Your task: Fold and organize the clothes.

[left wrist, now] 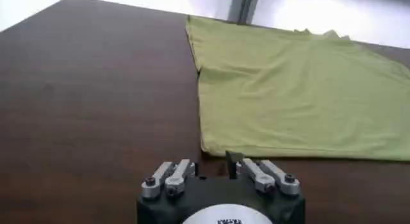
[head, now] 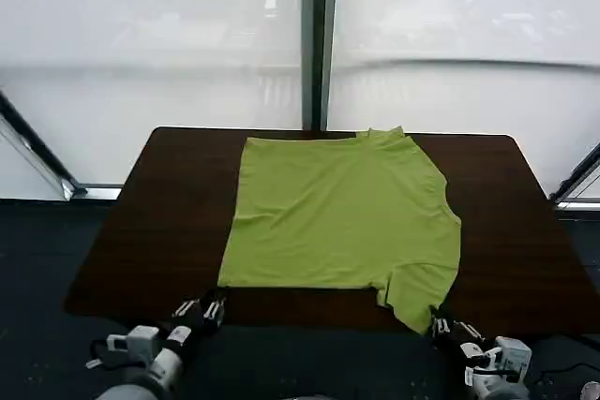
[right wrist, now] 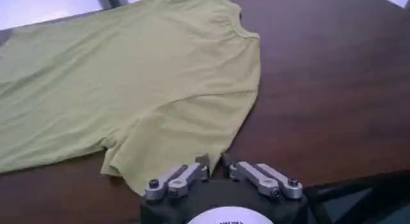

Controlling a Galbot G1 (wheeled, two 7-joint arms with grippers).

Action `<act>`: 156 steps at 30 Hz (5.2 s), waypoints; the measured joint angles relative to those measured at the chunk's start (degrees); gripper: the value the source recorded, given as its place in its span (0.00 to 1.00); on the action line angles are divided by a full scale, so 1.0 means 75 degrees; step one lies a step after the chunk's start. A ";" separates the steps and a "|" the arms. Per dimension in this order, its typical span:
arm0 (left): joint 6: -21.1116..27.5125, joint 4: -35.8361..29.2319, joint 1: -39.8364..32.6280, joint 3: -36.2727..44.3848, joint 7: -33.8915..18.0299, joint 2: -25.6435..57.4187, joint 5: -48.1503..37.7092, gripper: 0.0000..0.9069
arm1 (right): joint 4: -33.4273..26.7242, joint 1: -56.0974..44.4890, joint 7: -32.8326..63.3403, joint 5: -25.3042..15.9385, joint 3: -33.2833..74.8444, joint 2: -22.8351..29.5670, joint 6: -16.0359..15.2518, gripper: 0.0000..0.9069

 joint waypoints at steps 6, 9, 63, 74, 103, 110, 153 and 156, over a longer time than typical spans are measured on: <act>-0.0034 0.0015 -0.0039 -0.0010 -0.0003 -0.0010 -0.0081 0.00 | 0.0120 -0.0164 0.0025 0.0002 0.0019 -0.0002 -0.0001 0.00; -0.0070 0.0014 -0.0025 -0.0023 -0.0002 -0.0012 -0.0108 0.00 | 0.0206 -0.0273 0.0058 0.0022 0.0068 -0.0017 -0.0004 0.00; 0.0270 -0.0967 -0.0207 -0.0568 -0.0265 -0.0278 -0.1026 0.00 | -0.0182 0.2549 0.0112 0.0696 0.0122 -0.1256 0.0006 0.00; 0.0243 -0.0227 -0.1520 -0.0402 -0.0243 -0.0415 -0.1321 0.00 | -0.1756 0.4144 -0.0059 0.0554 -0.0344 -0.1034 0.0442 0.00; 0.0057 0.1626 -0.3507 0.0078 -0.0040 -0.0495 -0.1047 0.00 | -0.3905 0.5638 -0.0344 -0.0186 -0.1031 -0.0578 0.1159 0.00; 0.0044 0.2006 -0.3880 0.0297 -0.0030 -0.0307 -0.1043 0.97 | -0.3881 0.5588 -0.0452 -0.0140 -0.0930 -0.0595 0.1164 0.97; 0.0084 0.1399 -0.2426 0.0379 -0.0151 -0.0659 -0.0110 0.35 | -0.2113 0.3010 -0.1166 -0.0455 0.0166 -0.1712 -0.0098 0.41; 0.0080 0.1427 -0.2430 0.0373 -0.0156 -0.0660 -0.0108 0.16 | -0.2098 0.2961 -0.1168 -0.0460 0.0163 -0.1712 -0.0088 0.23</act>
